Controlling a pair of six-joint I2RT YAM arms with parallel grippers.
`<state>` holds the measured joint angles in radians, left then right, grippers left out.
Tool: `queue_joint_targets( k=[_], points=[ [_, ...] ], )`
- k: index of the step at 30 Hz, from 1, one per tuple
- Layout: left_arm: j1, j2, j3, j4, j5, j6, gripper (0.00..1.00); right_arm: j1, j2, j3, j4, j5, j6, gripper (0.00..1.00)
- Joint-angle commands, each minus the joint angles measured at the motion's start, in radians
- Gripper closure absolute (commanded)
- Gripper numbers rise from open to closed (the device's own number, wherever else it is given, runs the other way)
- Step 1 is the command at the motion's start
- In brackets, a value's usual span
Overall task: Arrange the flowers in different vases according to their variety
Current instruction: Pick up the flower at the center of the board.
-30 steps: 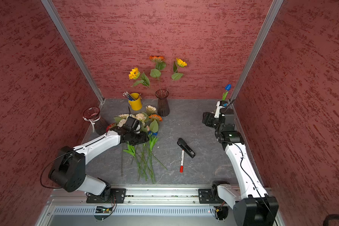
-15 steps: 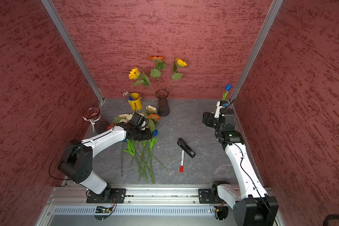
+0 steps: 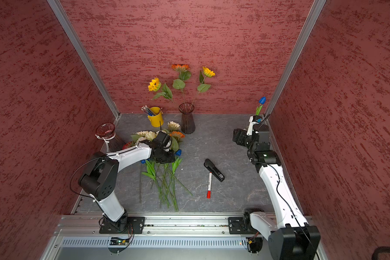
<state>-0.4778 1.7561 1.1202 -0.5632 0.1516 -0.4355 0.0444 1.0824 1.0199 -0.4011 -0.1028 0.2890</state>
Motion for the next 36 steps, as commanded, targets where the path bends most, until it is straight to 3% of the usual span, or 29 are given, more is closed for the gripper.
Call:
queue_joint_targets(
  k=[1,6,12,27,36],
  points=[
    [0.002,0.009,-0.002,0.025,-0.009,0.003,0.72,0.006,0.005,0.042,0.007,0.018,0.002,0.21],
    [0.001,-0.005,0.01,0.006,-0.017,0.001,0.88,0.007,0.01,0.051,0.005,0.018,0.0,0.22],
    [0.001,-0.082,0.048,-0.056,-0.047,0.007,0.99,0.007,0.004,0.051,0.004,0.017,0.001,0.22],
    [0.006,-0.321,0.088,-0.159,-0.106,0.005,1.0,0.045,-0.018,-0.012,0.016,-0.008,0.044,0.24],
    [0.007,-0.43,0.22,-0.28,-0.11,0.022,1.0,0.117,-0.004,-0.029,0.027,0.018,0.06,0.24]
  ],
)
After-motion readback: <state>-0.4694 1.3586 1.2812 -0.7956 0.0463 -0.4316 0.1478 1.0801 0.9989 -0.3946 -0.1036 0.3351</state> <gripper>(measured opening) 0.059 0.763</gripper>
